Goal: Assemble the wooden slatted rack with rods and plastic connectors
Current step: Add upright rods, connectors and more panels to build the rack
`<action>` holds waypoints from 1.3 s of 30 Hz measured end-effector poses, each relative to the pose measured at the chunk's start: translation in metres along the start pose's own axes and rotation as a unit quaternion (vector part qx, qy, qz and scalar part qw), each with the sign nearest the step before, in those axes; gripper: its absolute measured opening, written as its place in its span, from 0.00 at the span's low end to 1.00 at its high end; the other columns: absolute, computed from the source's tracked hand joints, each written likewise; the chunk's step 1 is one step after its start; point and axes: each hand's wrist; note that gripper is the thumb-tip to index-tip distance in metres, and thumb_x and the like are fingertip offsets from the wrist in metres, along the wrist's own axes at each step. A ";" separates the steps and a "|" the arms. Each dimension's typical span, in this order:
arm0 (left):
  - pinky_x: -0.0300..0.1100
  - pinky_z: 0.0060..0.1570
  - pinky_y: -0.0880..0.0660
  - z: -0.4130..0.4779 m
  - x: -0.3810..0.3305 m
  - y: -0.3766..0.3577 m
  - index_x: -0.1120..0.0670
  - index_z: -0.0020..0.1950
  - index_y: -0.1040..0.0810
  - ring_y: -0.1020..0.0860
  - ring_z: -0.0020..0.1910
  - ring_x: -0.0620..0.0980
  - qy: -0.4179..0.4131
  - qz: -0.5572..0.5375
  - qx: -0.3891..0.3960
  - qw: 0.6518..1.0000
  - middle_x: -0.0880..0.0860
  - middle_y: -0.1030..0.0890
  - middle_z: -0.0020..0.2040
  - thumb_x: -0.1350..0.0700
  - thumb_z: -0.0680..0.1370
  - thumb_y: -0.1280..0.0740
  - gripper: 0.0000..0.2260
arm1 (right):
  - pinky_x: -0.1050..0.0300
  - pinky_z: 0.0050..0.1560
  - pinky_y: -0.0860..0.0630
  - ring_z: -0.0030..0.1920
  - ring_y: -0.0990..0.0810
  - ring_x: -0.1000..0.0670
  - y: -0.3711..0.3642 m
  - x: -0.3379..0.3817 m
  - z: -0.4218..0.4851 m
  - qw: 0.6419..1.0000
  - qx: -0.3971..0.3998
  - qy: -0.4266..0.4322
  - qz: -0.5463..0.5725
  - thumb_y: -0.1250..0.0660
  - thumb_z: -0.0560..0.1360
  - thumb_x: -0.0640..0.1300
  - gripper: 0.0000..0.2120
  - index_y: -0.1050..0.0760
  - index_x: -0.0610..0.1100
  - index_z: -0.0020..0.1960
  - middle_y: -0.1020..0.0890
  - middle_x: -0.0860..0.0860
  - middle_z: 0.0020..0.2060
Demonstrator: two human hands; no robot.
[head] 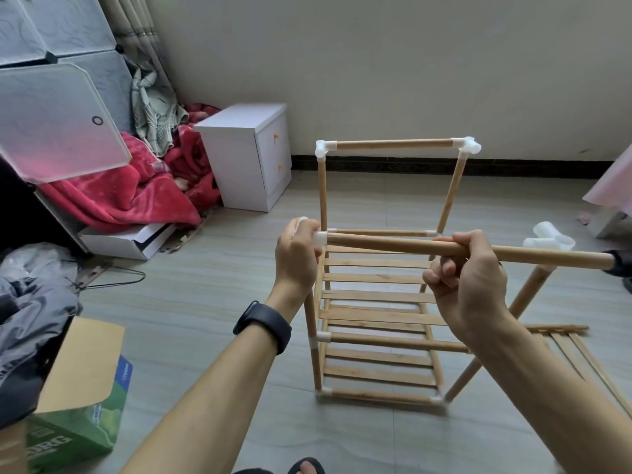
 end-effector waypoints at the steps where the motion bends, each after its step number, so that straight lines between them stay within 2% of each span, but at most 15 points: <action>1: 0.38 0.29 0.34 0.000 0.000 0.000 0.53 0.36 0.31 0.32 0.30 0.46 0.001 -0.002 -0.001 1.000 0.51 0.31 0.32 0.56 0.83 0.42 0.15 | 0.59 0.29 0.33 0.24 0.36 0.53 -0.001 0.000 -0.001 1.000 0.001 0.006 -0.002 0.41 0.80 0.42 0.14 0.27 0.42 0.37 0.35 0.51 0.21; 9: 0.39 0.31 0.34 0.002 0.001 0.003 0.53 0.37 0.30 0.31 0.32 0.47 0.009 -0.016 -0.010 1.000 0.52 0.31 0.34 0.56 0.83 0.42 0.14 | 0.59 0.29 0.35 0.25 0.38 0.51 -0.008 0.002 -0.006 1.000 0.008 0.005 0.011 0.42 0.79 0.41 0.22 0.26 0.46 0.27 0.37 0.50 0.21; 13: 0.39 0.30 0.34 -0.001 0.001 0.002 0.53 0.35 0.30 0.32 0.32 0.47 0.008 -0.015 -0.003 1.000 0.50 0.31 0.33 0.56 0.83 0.42 0.15 | 0.59 0.30 0.28 0.23 0.37 0.51 -0.007 -0.007 -0.002 0.999 0.009 -0.047 0.015 0.43 0.80 0.43 0.17 0.31 0.43 0.32 0.37 0.50 0.20; 16: 0.40 0.32 0.33 -0.003 0.002 0.002 0.53 0.35 0.30 0.31 0.32 0.47 0.007 -0.004 -0.011 1.000 0.50 0.30 0.32 0.55 0.83 0.42 0.16 | 0.57 0.32 0.28 0.23 0.37 0.51 -0.014 -0.019 0.002 0.998 0.010 -0.067 0.016 0.44 0.80 0.44 0.18 0.32 0.44 0.31 0.37 0.50 0.20; 20: 0.42 0.34 0.32 -0.001 0.000 0.006 0.54 0.36 0.29 0.31 0.32 0.48 0.010 -0.007 -0.038 0.999 0.51 0.30 0.33 0.49 0.79 0.41 0.14 | 0.58 0.32 0.27 0.24 0.36 0.52 -0.031 -0.018 0.004 0.999 0.010 -0.050 -0.003 0.44 0.81 0.44 0.19 0.30 0.44 0.32 0.36 0.51 0.20; 23: 0.39 0.30 0.33 -0.002 0.002 0.009 0.54 0.37 0.30 0.31 0.29 0.45 0.011 -0.010 -0.031 0.999 0.51 0.31 0.32 0.53 0.83 0.42 0.14 | 0.57 0.32 0.28 0.24 0.37 0.52 -0.037 -0.013 0.005 0.998 0.012 -0.055 -0.016 0.44 0.81 0.43 0.22 0.28 0.45 0.29 0.37 0.51 0.20; 27: 0.36 0.26 0.34 -0.001 0.001 0.006 0.55 0.40 0.31 0.33 0.25 0.42 0.006 -0.017 -0.005 1.000 0.50 0.32 0.31 0.55 0.85 0.44 0.14 | 0.56 0.34 0.29 0.25 0.35 0.52 -0.033 -0.007 0.009 0.996 0.015 -0.076 -0.043 0.41 0.82 0.45 0.14 0.26 0.41 0.40 0.36 0.50 0.22; 30: 0.38 0.27 0.35 -0.003 0.002 0.005 0.55 0.41 0.30 0.33 0.25 0.43 -0.001 -0.025 -0.005 1.000 0.50 0.33 0.30 0.55 0.85 0.44 0.14 | 0.56 0.36 0.29 0.27 0.33 0.52 -0.022 -0.003 0.010 0.993 0.038 -0.092 -0.068 0.36 0.81 0.49 0.13 0.26 0.43 0.40 0.32 0.50 0.26; 32: 0.39 0.28 0.33 -0.005 0.004 0.006 0.56 0.42 0.29 0.32 0.27 0.45 -0.018 -0.001 -0.004 1.000 0.50 0.31 0.30 0.54 0.86 0.44 0.14 | 0.57 0.36 0.29 0.29 0.31 0.53 -0.010 0.000 0.006 0.989 0.060 -0.103 -0.093 0.31 0.79 0.54 0.13 0.25 0.44 0.44 0.29 0.51 0.30; 34: 0.45 0.33 0.29 -0.006 0.004 0.006 0.54 0.45 0.26 0.28 0.30 0.48 -0.048 0.070 -0.020 0.996 0.51 0.27 0.32 0.51 0.85 0.44 0.13 | 0.58 0.36 0.29 0.30 0.30 0.53 0.006 0.007 0.002 0.984 0.079 -0.110 -0.115 0.30 0.75 0.59 0.18 0.25 0.44 0.51 0.26 0.49 0.34; 36: 0.49 0.42 0.27 -0.004 0.003 0.004 0.52 0.49 0.26 0.24 0.42 0.52 -0.082 0.153 -0.059 0.983 0.51 0.24 0.41 0.49 0.83 0.44 0.11 | 0.58 0.35 0.29 0.30 0.29 0.52 0.025 0.018 -0.002 0.984 0.064 -0.100 -0.133 0.32 0.75 0.62 0.22 0.24 0.43 0.54 0.25 0.48 0.38; 38: 0.49 0.51 0.29 -0.005 -0.001 0.000 0.52 0.54 0.26 0.26 0.53 0.55 -0.149 0.255 -0.109 0.949 0.52 0.25 0.52 0.51 0.83 0.42 0.08 | 0.57 0.36 0.30 0.32 0.29 0.51 0.048 0.031 -0.004 0.985 0.024 -0.056 -0.159 0.38 0.79 0.63 0.23 0.24 0.41 0.51 0.26 0.47 0.38; 39: 0.49 0.54 0.31 -0.008 -0.004 -0.004 0.52 0.56 0.25 0.27 0.57 0.55 -0.207 0.312 -0.129 0.918 0.53 0.26 0.56 0.53 0.82 0.41 0.07 | 0.57 0.36 0.31 0.33 0.29 0.51 0.061 0.039 -0.005 0.983 -0.009 -0.021 -0.185 0.41 0.81 0.63 0.24 0.24 0.41 0.49 0.26 0.48 0.37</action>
Point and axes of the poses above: each hand's wrist, its own z-axis towards the middle knuckle, its own y-axis out of the back of the hand, x = y × z
